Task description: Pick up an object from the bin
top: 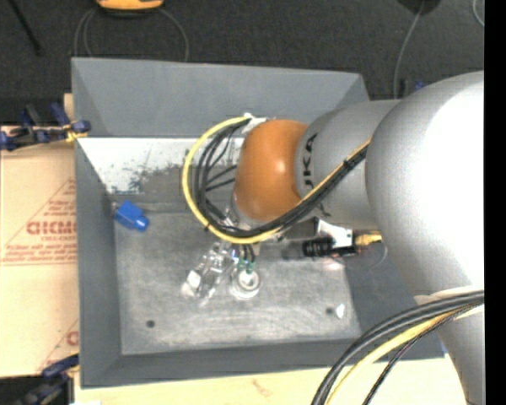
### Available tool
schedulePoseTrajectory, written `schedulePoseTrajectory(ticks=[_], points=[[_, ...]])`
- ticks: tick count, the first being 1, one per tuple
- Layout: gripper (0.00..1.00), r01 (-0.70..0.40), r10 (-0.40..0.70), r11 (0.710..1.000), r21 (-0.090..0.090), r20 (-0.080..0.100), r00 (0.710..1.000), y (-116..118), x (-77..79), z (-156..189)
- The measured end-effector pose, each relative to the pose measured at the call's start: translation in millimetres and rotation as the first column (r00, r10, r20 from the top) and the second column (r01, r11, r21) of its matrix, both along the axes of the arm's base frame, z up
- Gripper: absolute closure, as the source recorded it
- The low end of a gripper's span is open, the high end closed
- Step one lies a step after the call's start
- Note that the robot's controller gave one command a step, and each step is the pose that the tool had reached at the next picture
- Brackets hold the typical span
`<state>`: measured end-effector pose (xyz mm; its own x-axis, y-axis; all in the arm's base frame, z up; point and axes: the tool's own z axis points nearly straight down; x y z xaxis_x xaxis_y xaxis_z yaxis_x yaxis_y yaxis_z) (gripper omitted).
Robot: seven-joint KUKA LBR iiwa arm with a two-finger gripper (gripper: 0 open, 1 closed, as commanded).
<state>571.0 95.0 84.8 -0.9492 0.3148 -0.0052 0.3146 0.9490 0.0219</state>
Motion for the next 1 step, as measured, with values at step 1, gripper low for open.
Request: schedulePoseTrajectory(ticks=[1], points=[[1.0, 0.002, -0.002, 1.0, 0.0, -0.001, 1.0, 0.3, -0.2, 0.1]])
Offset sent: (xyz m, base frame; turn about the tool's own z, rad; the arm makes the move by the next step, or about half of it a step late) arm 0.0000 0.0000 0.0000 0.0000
